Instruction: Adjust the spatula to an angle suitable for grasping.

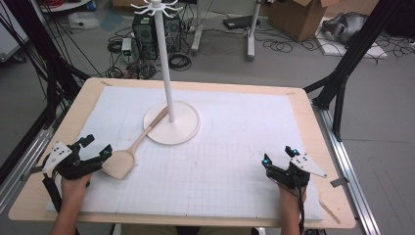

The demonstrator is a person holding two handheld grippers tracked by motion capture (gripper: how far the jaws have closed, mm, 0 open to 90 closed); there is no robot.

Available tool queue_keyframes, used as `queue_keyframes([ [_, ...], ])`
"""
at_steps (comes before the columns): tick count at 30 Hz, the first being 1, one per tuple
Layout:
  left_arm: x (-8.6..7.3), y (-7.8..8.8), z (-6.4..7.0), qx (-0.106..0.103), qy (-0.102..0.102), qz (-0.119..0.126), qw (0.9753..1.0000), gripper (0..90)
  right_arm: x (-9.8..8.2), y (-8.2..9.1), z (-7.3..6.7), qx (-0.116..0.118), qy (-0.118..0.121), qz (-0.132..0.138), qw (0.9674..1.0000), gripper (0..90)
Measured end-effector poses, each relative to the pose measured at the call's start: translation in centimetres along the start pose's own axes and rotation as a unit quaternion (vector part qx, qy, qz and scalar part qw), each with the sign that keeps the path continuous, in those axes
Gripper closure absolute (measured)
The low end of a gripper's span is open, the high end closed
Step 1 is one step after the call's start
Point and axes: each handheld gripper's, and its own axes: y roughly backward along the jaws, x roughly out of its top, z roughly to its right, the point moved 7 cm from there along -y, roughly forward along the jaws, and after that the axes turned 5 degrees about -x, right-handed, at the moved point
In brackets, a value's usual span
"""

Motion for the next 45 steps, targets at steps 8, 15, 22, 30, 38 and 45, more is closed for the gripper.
queue_keyframes([
  [8, 0.1, 0.0, -0.1, -0.002, 0.007, 0.0, 1.0, 16.0, 0.0, 0.0, 0.0, -0.003, -0.002, -0.001, 1.0, 14.1],
  [15, 0.6, -0.2, 0.3, 0.003, -0.009, -0.016, 0.9998, 16.3, 0.0, -0.1, -0.1, -0.004, 0.004, -0.003, 1.0, 14.2],
  [22, 1.3, -0.4, 1.0, -0.014, -0.013, -0.03, 0.9994, 16.2, 0.0, -0.1, -0.2, -0.002, 0.007, -0.005, 1.0, 14.2],
  [30, 2.3, -1.4, 1.3, -0.028, -0.008, -0.051, 0.9983, 16.1, 0.0, -0.2, -0.2, -0.004, 0.01, -0.006, 0.9999, 14.2],
  [38, 4.1, -3.0, 1.9, -0.051, -0.012, -0.073, 0.9959, 16.7, -0.1, -0.2, -0.2, -0.004, 0.01, -0.01, 0.9999, 14.2],
  [45, 4.9, -4.5, 3.4, -0.072, -0.024, -0.089, 0.9932, 18.2, -0.1, -0.3, -0.3, -0.004, 0.016, -0.012, 0.9998, 14.2],
])
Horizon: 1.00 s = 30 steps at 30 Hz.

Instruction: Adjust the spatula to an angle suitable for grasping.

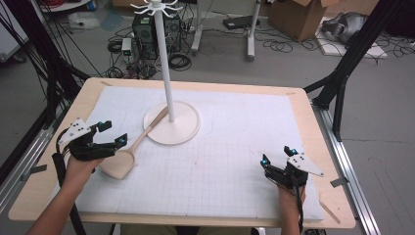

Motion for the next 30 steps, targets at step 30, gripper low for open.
queue_keyframes([
  [30, -1.0, -5.7, 0.7, -0.014, 0.002, -0.133, 0.991, 24.5, 0.0, -0.1, -0.1, 0.0, 0.008, -0.005, 1.0, 14.4],
])
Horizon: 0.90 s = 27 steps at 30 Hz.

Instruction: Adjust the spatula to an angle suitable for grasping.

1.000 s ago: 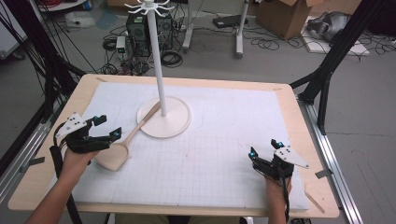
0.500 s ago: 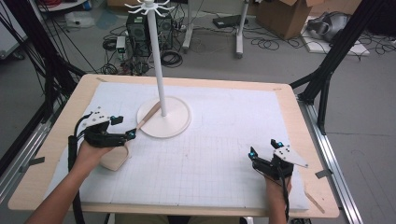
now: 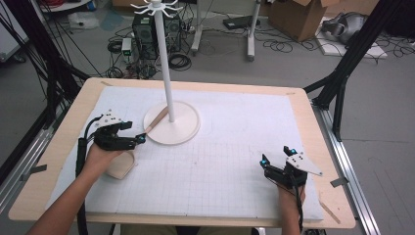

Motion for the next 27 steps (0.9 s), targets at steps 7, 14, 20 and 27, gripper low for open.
queue_keyframes([
  [7, -0.7, -0.4, -1.0, 0.005, 0.017, -0.024, 0.9996, 26.1, 0.0, 0.0, 0.0, -0.001, 0.001, 0.0, 1.0, 14.6],
  [14, -2.0, -2.8, -1.5, 0.011, 0.024, -0.103, 0.9943, 32.6, 0.0, 0.0, -0.1, 0.0, 0.001, -0.002, 1.0, 14.6],
  [20, -2.3, -3.7, -1.6, 0.01, 0.016, -0.131, 0.9912, 35.6, 0.0, -0.1, -0.1, 0.0, 0.003, -0.001, 1.0, 14.6],
  [27, -2.8, -4.2, -2.0, 0.013, 0.02, -0.151, 0.9882, 43.5, 0.0, -0.1, -0.1, 0.001, 0.004, -0.001, 1.0, 14.6],
])
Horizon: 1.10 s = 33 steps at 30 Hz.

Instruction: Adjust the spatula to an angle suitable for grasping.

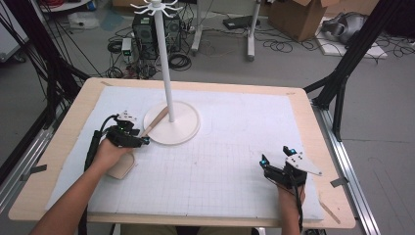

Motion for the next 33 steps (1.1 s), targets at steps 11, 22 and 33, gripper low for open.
queue_keyframes([
  [11, -0.52, -0.73, -0.45, 0.013, -0.01, -0.024, 0.9996, 55.2, 0.01, -0.02, 0.01, 0.0, 0.003, 0.001, 1.0, 14.6],
  [22, -0.47, -0.71, -0.22, 0.018, -0.012, -0.028, 0.9994, 74.3, 0.0, -0.01, -0.06, 0.001, 0.004, 0.0, 1.0, 14.6],
  [33, -0.49, -0.13, -0.53, 0.042, -0.02, -0.03, 0.9985, 78.4, 0.0, 0.0, -0.02, -0.001, 0.005, 0.001, 1.0, 14.6],
])
